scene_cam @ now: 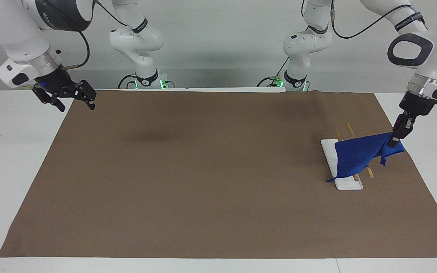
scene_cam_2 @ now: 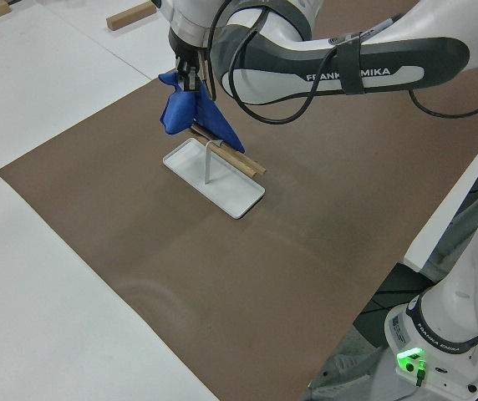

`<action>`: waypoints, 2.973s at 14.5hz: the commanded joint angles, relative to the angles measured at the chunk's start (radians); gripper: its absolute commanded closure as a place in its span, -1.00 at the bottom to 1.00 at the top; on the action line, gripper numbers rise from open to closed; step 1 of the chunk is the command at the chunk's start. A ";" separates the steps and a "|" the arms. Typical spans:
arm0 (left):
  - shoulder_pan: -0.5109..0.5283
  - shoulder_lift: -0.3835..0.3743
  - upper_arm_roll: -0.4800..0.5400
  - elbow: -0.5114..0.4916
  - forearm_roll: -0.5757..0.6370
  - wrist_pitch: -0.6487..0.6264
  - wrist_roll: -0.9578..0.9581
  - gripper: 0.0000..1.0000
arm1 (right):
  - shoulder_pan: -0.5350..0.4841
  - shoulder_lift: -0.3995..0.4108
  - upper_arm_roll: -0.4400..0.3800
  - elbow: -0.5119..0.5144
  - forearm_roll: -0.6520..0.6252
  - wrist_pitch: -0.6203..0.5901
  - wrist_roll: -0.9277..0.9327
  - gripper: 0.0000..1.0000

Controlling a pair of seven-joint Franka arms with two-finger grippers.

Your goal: Right arm passes towel to left arm to hang

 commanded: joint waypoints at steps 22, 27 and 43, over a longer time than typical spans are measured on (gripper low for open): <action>0.093 -0.056 0.002 -0.045 0.253 -0.167 0.255 -1.00 | 0.011 -0.008 -0.004 0.022 -0.016 -0.018 -0.013 -0.99; -0.015 -0.022 -0.009 0.182 0.319 -0.508 0.260 -1.00 | 0.011 -0.010 -0.004 0.017 -0.014 -0.016 -0.012 -0.99; -0.247 -0.025 -0.007 0.333 0.367 -0.851 0.364 -1.00 | -0.006 -0.030 -0.005 -0.022 -0.037 -0.011 -0.012 -0.99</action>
